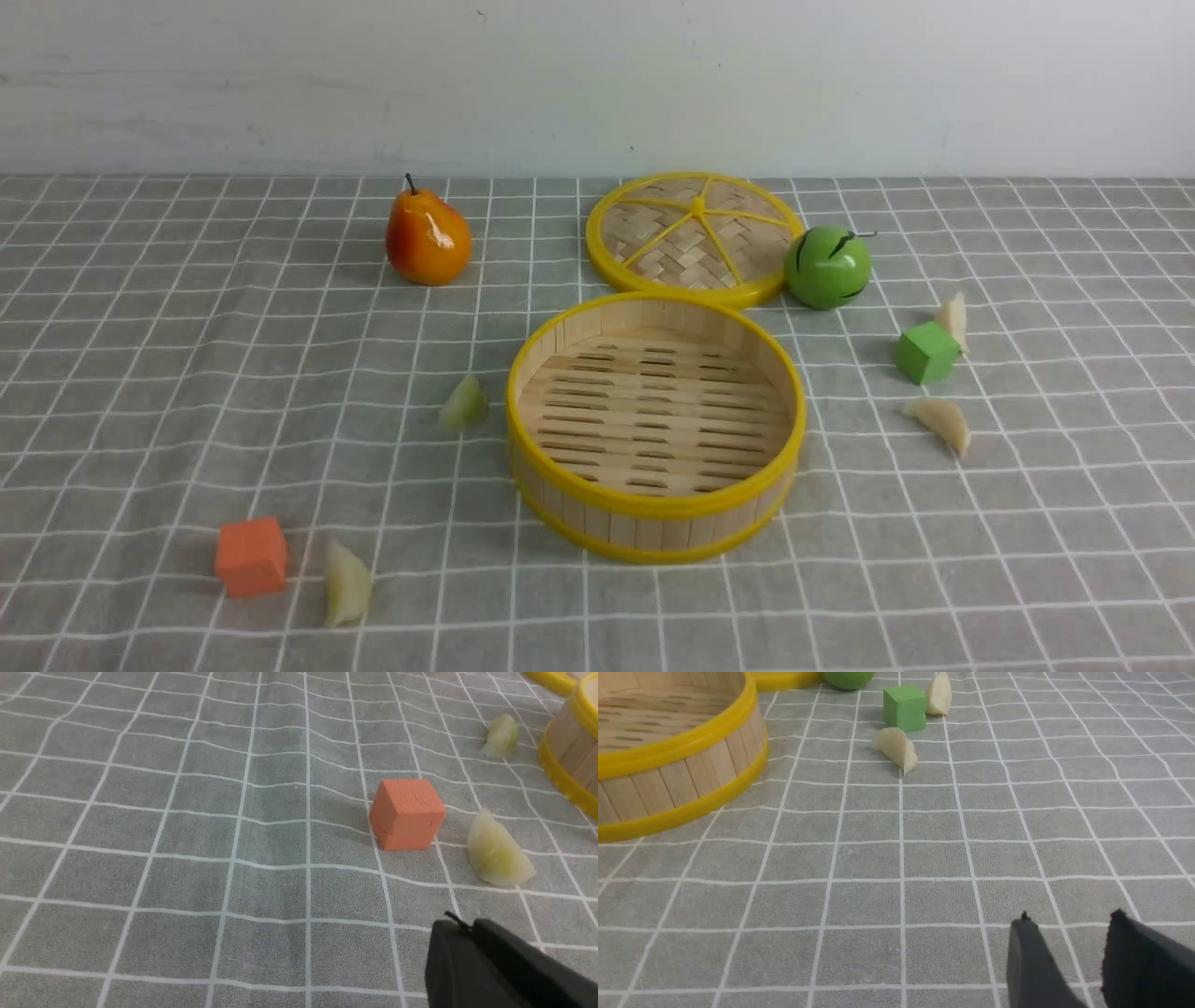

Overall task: Put the dumplings into the steamer on the table with the grey tablecloth.
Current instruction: 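Reach for and grasp a dumpling on the table with the left gripper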

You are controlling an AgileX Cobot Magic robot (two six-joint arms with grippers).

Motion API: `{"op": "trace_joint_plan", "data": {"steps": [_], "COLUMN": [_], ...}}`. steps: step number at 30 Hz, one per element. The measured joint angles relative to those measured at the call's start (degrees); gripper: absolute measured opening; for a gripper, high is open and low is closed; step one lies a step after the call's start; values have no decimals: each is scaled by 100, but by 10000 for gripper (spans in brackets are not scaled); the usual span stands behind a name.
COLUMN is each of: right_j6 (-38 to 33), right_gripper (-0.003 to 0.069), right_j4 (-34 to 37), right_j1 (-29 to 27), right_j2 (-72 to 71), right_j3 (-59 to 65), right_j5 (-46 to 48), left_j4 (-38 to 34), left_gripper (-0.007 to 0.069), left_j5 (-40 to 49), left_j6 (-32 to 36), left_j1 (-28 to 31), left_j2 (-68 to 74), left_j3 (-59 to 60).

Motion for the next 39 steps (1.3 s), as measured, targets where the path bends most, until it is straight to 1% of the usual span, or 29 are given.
{"op": "trace_joint_plan", "data": {"steps": [18,26,30,33,34,36,37,39], "right_j6": [0,0,0,0,0,0,0,0], "right_gripper": [240,240,240,240,240,240,240,240], "right_j4": [0,0,-129,-239,-238,-281,-294,-323], "right_j1": [0,0,0,0,0,0,0,0], "right_j2": [0,0,0,0,0,0,0,0], "right_j3": [0,0,0,48,50,53,53,53], "right_j5": [0,0,-35,-404,-404,-1207,-1422,-2150], "left_j4": [10,51,51,51,51,51,56,56], "left_gripper": [38,41,48,49,49,52,52,57], "left_j5": [-6,-229,-769,-1578,-1578,-2369,-2607,-3173], "left_j6": [0,4,4,6,6,11,11,11], "left_j1": [0,0,0,0,0,0,0,0], "left_j2": [0,0,0,0,0,0,0,0], "left_j3": [0,0,0,0,0,0,0,0]}}
